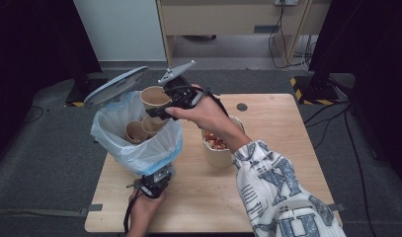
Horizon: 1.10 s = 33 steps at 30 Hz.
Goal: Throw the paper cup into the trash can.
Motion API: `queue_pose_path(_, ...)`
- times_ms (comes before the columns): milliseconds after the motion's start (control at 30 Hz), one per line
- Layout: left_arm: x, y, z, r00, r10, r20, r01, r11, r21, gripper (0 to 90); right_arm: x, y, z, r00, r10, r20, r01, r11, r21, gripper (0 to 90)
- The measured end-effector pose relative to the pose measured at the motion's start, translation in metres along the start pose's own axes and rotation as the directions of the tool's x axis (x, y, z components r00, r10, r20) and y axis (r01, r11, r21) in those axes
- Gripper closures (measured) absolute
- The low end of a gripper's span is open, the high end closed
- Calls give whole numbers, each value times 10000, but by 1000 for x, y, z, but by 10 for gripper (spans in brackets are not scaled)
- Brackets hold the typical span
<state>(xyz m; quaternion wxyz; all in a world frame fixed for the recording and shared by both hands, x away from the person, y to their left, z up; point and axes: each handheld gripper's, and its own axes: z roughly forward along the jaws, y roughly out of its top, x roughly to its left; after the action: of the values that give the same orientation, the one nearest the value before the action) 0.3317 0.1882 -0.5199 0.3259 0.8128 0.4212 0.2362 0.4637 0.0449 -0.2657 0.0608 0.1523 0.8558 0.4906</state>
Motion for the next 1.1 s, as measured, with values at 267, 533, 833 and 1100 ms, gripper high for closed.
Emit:
queue_pose_path(267,1,0,0,10000,34,24,-34,10000,4,890,2,0,18,10000,-21,-49,22,9998,212,359)
queue_pose_path(533,0,0,0,10000,25,16,-25,10000,13,889,5,-2,34,9998,-211,-28,212,9986,488,352)
queue_pose_path(833,1,0,0,10000,6,32,-6,10000,-12,890,9,-11,49,9984,-470,322,431,9928,1113,165)
queue_pose_path(1100,1,0,0,10000,5,35,-5,10000,-7,890,9,-14,42,9985,-427,342,397,9957,840,137)
